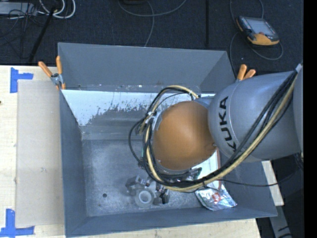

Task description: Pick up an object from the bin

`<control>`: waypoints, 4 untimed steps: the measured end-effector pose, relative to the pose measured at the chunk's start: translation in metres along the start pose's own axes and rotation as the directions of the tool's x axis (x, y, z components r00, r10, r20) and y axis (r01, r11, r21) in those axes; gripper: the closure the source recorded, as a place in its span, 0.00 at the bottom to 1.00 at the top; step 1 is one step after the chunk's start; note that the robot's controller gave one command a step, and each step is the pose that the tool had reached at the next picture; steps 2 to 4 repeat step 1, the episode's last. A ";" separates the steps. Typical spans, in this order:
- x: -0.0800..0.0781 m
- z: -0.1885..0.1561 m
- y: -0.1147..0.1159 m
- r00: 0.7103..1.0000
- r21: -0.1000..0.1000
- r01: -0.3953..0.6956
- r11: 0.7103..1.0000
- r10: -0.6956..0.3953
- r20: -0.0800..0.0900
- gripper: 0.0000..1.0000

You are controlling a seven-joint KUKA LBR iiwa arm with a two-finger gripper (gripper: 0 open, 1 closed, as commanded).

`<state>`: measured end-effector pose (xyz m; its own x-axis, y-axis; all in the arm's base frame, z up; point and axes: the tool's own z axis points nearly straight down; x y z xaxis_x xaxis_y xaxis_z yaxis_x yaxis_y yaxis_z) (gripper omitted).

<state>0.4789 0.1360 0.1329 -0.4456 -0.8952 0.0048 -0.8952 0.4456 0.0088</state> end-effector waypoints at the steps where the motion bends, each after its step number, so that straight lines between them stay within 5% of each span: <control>1: -0.023 -0.111 -0.027 1.000 0.015 0.010 1.000 -0.010 0.012 1.00; 4: -0.023 -0.111 -0.027 1.000 0.015 0.010 1.000 -0.010 0.012 1.00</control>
Offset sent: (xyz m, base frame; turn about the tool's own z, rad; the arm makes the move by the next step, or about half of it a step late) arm 0.0331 0.0068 0.1071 -0.0122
